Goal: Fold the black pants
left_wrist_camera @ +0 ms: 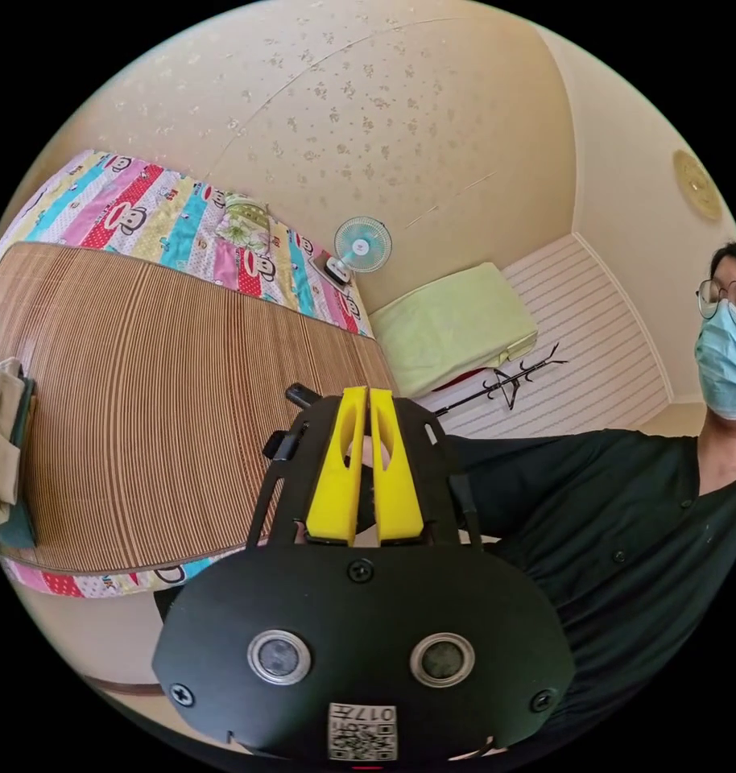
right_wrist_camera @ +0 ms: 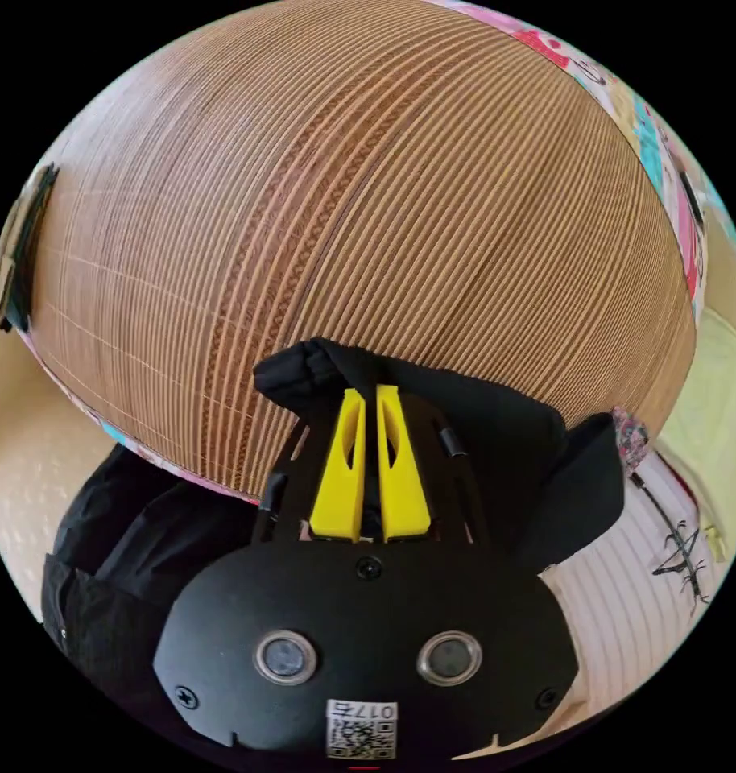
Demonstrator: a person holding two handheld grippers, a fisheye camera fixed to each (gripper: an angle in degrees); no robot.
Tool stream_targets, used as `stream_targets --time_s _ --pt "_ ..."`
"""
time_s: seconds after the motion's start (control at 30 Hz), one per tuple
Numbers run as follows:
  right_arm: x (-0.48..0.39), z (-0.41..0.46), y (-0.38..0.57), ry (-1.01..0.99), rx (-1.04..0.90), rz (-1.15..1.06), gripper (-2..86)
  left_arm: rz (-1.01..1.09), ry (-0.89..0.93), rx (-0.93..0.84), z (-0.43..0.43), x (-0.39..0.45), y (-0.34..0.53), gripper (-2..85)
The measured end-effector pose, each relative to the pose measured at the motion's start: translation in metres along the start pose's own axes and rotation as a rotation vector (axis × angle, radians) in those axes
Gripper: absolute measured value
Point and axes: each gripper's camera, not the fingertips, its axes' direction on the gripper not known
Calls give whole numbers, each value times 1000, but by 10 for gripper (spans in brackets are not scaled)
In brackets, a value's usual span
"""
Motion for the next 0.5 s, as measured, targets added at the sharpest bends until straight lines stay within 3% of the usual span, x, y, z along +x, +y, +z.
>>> stream_targets --time_s 0.03,0.1,0.2,0.3,0.5 --pt "14 -8 11 -123 43 66 39 1 -5 13 -10 4 0 -10" --pt "73 -25 77 -657 225 268 37 -8 -2 10 -20 8 -1 -9" --pt "118 -53 180 -1025 573 300 36 -20 21 6 -27 17 -6 -6" --pt "131 -98 276 -1204 896 222 35 28 73 -2 -25 36 -17 7" --pt "93 -200 402 -1245 1265 -161 34 118 169 -61 -7 92 -50 74"
